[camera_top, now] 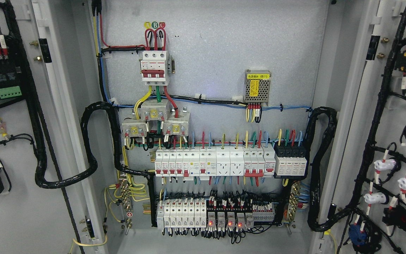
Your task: Open door with both hands
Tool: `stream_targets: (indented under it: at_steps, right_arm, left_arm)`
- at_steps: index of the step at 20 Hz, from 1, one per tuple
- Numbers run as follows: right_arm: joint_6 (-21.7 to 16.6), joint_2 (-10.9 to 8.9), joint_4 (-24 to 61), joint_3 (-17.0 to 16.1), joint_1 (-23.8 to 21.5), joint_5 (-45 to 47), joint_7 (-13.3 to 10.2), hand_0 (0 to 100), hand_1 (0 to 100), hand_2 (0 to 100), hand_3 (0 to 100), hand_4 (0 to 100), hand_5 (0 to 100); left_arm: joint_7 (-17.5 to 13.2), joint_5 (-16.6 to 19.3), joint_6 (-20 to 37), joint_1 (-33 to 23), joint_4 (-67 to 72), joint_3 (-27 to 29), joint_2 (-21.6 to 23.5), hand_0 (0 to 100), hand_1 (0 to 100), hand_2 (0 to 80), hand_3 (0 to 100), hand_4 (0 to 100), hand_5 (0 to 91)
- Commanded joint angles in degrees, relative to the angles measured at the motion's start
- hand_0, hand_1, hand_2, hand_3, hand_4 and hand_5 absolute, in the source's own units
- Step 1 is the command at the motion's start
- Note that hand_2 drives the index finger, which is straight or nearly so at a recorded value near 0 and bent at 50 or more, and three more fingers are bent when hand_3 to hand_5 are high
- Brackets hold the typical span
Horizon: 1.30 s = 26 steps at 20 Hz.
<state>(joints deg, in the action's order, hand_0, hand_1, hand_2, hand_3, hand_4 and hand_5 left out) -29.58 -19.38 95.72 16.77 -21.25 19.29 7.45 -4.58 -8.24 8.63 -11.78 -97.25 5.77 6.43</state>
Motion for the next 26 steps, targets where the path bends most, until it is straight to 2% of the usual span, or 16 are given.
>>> stream_targets:
  at_steps: [1, 11, 14, 26]
  right_arm:
    - [0.31, 6.11, -0.79, 3.97, 0.16, -1.71, -0.33, 22, 0, 0, 0, 0, 0]
    - [-0.31, 7.51, -2.99, -0.42, 0.16, -1.53, -0.51, 22, 0, 0, 0, 0, 0]
    - [-0.31, 8.92, -3.43, -1.30, 0.33, -1.53, -0.51, 22, 0, 0, 0, 0, 0]
    - [0.13, 8.92, -4.83, -3.15, 3.32, -1.53, -0.51, 22, 0, 0, 0, 0, 0]
  left_arm:
    - [1.24, 2.88, 0.16, -1.76, -4.44, -12.28, -5.81, 30, 0, 2.7, 3, 4, 0.0]
    - [1.24, 2.79, 0.07, -1.76, -4.09, -12.19, -5.81, 29, 0, 2.7, 3, 4, 0.0]
    - [1.24, 2.79, -0.02, -1.76, -4.09, -12.02, -5.81, 30, 0, 2.7, 3, 4, 0.0]
    - [1.24, 2.79, -0.10, -2.02, -3.21, -11.58, -5.81, 29, 0, 2.7, 3, 4, 0.0]
